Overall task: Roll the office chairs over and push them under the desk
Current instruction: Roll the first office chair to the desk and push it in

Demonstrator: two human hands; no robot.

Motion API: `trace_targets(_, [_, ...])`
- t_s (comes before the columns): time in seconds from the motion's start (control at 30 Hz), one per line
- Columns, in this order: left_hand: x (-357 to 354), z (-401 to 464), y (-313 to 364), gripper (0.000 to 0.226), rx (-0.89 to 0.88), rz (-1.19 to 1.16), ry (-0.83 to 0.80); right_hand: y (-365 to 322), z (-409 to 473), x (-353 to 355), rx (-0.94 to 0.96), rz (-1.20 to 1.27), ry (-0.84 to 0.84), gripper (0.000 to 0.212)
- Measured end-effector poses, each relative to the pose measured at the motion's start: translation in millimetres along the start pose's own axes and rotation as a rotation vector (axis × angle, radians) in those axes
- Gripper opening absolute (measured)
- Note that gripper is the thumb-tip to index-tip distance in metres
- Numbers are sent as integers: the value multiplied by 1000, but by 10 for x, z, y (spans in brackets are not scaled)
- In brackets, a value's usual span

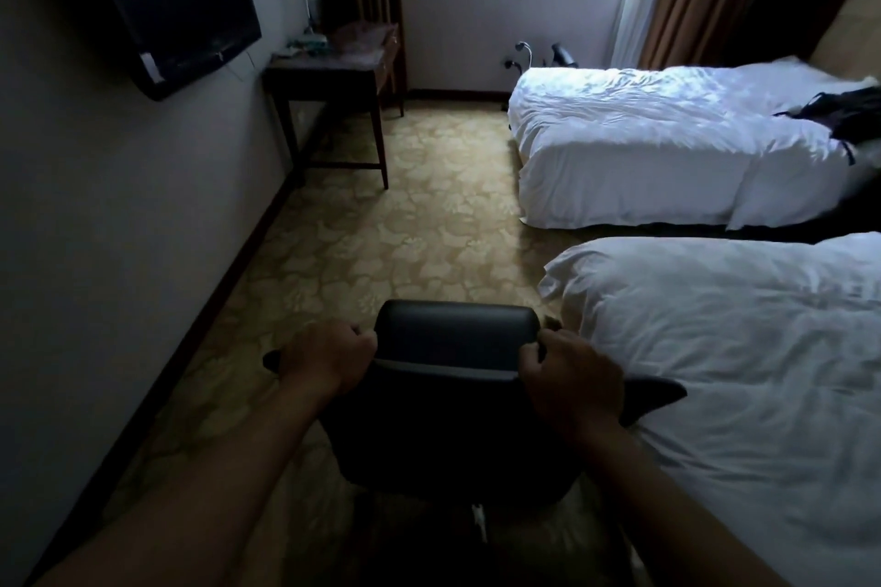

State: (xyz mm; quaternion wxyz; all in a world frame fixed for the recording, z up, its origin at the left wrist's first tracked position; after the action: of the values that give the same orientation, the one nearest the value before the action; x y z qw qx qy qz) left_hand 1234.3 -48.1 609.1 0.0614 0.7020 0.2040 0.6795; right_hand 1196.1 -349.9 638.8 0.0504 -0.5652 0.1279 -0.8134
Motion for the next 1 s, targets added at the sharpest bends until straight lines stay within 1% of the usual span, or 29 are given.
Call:
trace_targets(0.13, [-30, 652, 238, 35, 3, -15, 29, 80, 710, -251, 30, 18, -34, 32])
trace_targets(0.23, [-13, 1209, 419, 36, 8, -62, 45, 99, 1264, -375, 32, 17, 12, 38])
trace_targets(0.3, [-7, 1562, 543, 37, -13, -62, 54, 88, 1571, -451, 28, -2, 42, 38])
trace_targets(0.37, [-67, 2007, 632, 38, -18, -76, 26, 83, 1926, -586, 9, -65, 50, 36])
trace_targets(0.43, [-128, 2377, 717, 40, -33, -58, -16, 62, 2212, -693, -19, -78, 34, 34])
trace_targets(0.53, [-243, 2993, 839, 31, -56, 11, -71, 70, 2749, -945, -23, -79, -11, 30])
trace_targets(0.57, [-290, 3157, 886, 33, -64, 12, -106, 95, 2914, -1034, -31, -74, -37, 30])
trace_targets(0.63, [-355, 3458, 994, 45, -57, 16, -163, 138, 3233, -1152, -45, -34, -65, 31])
trace_targets(0.7, [-388, 3831, 1097, 55, -40, 12, -158, 187, 3585, -1287, -60, 11, -65, 31])
trace_targets(0.8, [-379, 4213, 1251, 52, -53, -25, -104, 243, 4000, -1435, -64, 22, -31, 29])
trace_targets(0.9, [-413, 4762, 1401, 57, -32, -77, -158, 235, 4536, -1524, -60, -25, 19, 32])
trace_targets(0.93, [-479, 4879, 1414, 53, -18, -87, -196, 229, 4640, -1575, -57, -14, 17, 33])
trace_targets(1.0, [-473, 5320, 1480, 48, 7, -89, -175, 176, 5075, -1687, -11, -6, 51, 39])
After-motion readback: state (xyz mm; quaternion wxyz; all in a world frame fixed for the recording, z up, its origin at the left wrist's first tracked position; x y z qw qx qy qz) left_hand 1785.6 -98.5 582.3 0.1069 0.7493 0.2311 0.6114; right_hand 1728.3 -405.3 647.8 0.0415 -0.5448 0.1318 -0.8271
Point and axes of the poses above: each hand's wrist, its own z-axis towards the middle knuckle, its own x-axis out of the back of the hand, y = z × x, the point moved 10 cm from there along z, towards the middle knuckle, and after that the axes turned 1 degree about -z, right-handed, at the moved point
